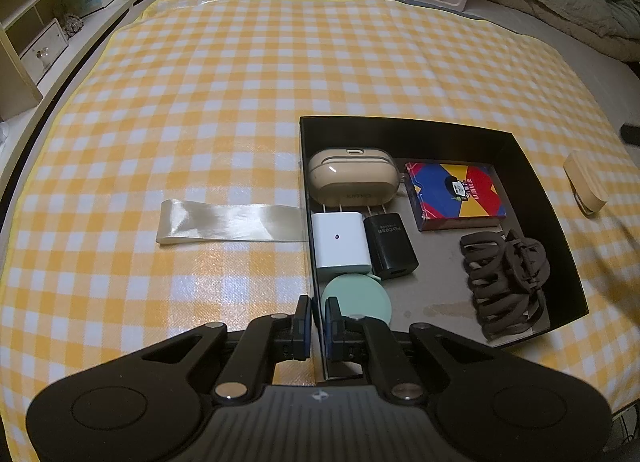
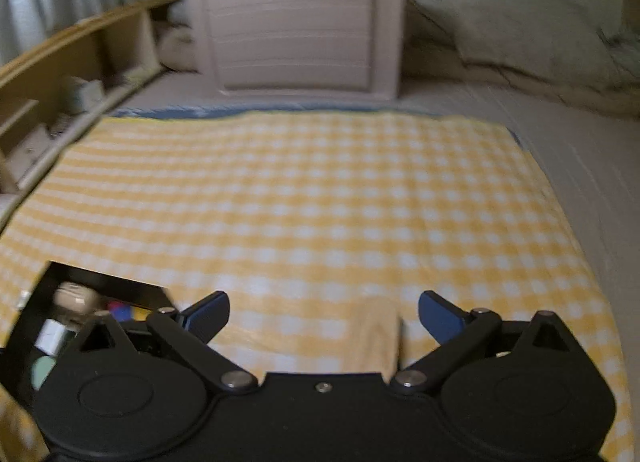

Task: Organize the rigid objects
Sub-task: 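Move the right gripper to the wooden oval case and grasp it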

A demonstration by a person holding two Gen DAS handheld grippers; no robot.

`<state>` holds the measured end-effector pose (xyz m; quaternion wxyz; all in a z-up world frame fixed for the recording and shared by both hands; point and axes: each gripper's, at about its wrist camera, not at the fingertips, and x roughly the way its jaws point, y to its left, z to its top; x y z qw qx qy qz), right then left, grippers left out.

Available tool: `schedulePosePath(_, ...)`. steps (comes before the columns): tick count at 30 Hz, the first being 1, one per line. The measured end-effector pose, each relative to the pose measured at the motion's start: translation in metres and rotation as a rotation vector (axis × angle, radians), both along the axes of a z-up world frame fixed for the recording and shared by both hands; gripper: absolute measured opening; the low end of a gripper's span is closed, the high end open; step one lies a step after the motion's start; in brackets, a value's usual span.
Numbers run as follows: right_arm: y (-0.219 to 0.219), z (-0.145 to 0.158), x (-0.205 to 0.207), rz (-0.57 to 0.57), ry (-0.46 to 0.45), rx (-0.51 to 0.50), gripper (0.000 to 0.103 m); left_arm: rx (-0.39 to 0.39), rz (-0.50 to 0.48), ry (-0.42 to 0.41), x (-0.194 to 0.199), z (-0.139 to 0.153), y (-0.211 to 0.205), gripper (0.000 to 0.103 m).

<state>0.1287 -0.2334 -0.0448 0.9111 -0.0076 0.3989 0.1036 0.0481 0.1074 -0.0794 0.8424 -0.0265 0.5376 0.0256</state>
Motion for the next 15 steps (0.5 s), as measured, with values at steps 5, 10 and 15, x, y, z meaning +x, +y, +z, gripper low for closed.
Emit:
schedulePosePath(5, -0.019, -0.034, 0.024, -0.086, 0.132, -0.004, 0.072, 0.0, 0.001, 0.0, 0.0, 0.0, 0.0, 0.006)
schedulePosePath(10, -0.018, -0.055, 0.036, -0.124, 0.195, -0.025, 0.065, 0.001, 0.0, 0.0, 0.0, 0.0, 0.0, 0.006)
schedulePosePath(15, 0.0, -0.065, 0.048, -0.106, 0.21, -0.064, 0.065, 0.0, 0.002, 0.0, 0.0, 0.0, 0.0, 0.006)
